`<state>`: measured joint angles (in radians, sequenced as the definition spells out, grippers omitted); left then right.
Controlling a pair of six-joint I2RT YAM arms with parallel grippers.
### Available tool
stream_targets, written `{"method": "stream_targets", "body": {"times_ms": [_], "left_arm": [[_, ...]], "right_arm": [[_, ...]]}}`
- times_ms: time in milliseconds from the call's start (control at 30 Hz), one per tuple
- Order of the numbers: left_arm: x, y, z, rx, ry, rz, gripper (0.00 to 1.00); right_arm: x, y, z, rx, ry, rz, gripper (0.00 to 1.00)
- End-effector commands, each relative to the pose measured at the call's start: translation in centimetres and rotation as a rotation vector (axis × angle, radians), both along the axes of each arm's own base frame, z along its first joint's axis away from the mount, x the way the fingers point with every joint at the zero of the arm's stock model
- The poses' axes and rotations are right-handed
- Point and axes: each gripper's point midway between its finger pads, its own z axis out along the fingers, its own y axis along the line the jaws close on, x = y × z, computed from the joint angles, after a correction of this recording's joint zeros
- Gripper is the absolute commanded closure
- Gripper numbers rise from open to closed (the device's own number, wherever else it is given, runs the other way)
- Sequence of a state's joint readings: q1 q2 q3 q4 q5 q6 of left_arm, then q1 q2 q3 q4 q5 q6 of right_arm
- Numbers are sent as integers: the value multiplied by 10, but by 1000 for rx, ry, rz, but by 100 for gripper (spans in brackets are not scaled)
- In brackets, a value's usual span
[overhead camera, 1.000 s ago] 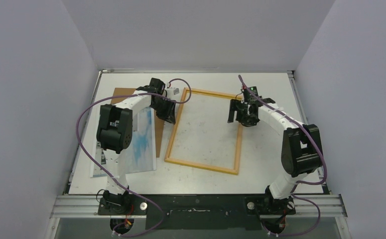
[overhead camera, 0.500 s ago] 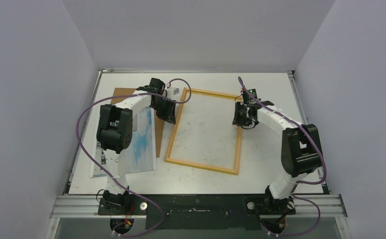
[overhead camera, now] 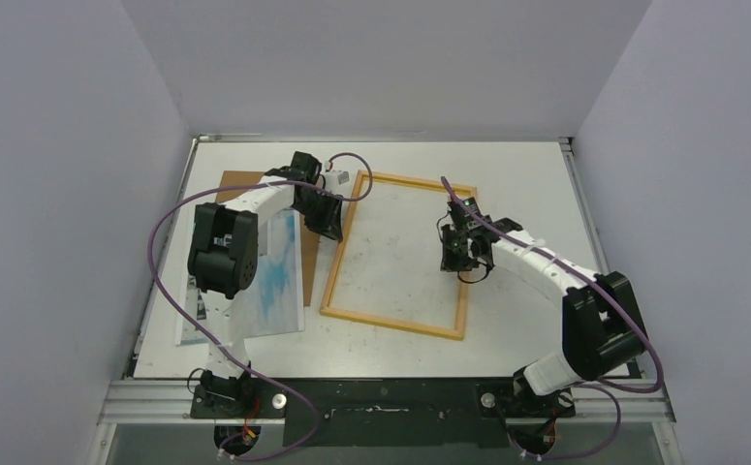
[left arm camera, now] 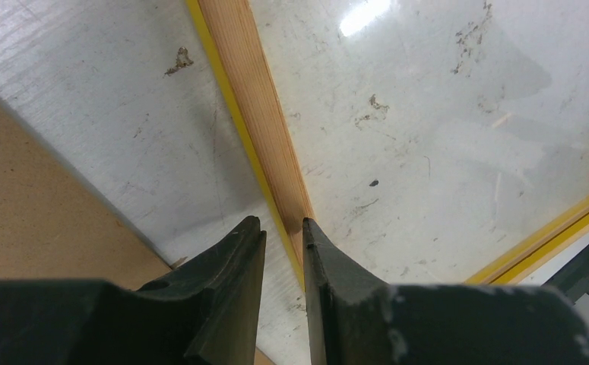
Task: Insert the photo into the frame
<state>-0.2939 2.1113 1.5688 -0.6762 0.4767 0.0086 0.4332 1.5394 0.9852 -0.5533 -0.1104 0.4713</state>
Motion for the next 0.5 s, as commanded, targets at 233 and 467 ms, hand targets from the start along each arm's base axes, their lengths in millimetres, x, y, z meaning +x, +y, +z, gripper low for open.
{"method": "stream_targets", "body": {"times_ms": [233, 467], "left_arm": [[5, -7, 25, -41, -52, -15, 76], [4, -7, 25, -41, -52, -14, 77]], "right_arm": [[-66, -12, 0, -50, 70, -49, 86], [-86, -14, -11, -75, 112, -43, 86]]}}
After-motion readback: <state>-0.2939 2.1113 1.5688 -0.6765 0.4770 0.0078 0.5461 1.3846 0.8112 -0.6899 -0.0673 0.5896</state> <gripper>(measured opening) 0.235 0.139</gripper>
